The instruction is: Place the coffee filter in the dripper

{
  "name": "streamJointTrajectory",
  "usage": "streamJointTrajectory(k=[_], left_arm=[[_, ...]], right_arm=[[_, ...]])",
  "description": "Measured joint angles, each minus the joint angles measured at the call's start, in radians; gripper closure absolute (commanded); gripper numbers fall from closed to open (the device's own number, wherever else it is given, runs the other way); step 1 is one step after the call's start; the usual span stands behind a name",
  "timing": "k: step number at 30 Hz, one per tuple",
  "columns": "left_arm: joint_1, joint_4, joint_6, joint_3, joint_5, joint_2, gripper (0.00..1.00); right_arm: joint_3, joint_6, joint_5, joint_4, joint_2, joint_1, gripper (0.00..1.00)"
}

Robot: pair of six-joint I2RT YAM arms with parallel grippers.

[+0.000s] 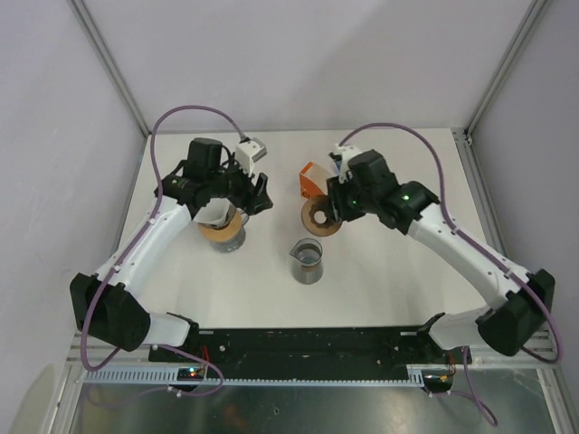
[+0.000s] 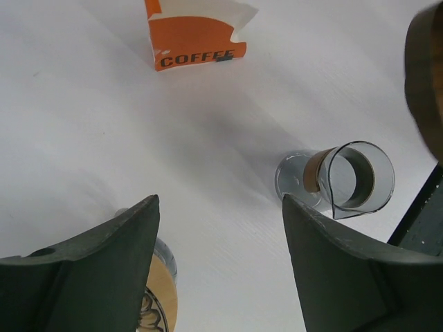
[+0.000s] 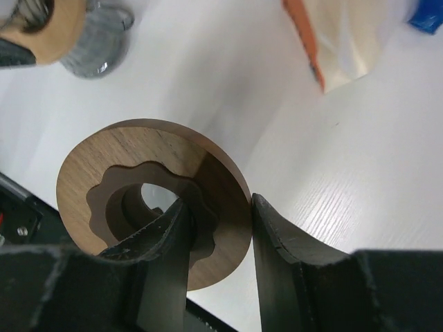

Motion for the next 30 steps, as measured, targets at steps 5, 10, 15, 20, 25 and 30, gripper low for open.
streamJointTrajectory(k=[5, 10, 15, 20, 25, 30], left_arm=[[0.048, -0.001, -0.009, -0.024, 0.031, -0.013, 0.23], [0.069, 0.0, -0.017, -0.027, 0.059, -0.025, 0.24], [0.073, 0.0, -0.023, -0.037, 0.082, -0.029, 0.23], [0.079, 0.0, -0.024, -0.038, 0.096, -0.03, 0.24], [0.082, 0.0, -0.024, -0.042, 0.105, -0.031, 0.23], [0.085, 0.0, -0.024, -0.043, 0.109, -0.031, 0.24]], right_arm=[[0.09, -0.036, 0.012, -0.107, 0.136, 0.083, 0.89], [0.158, -0.067, 0.041, -0.193, 0.248, 0.128, 0.87], [0.182, -0.086, 0.044, -0.224, 0.304, 0.155, 0.84], [0.182, -0.094, 0.044, -0.227, 0.325, 0.165, 0.8], [0.182, -0.1, 0.039, -0.227, 0.334, 0.172, 0.76], [0.181, -0.105, 0.032, -0.225, 0.334, 0.182, 0.68]])
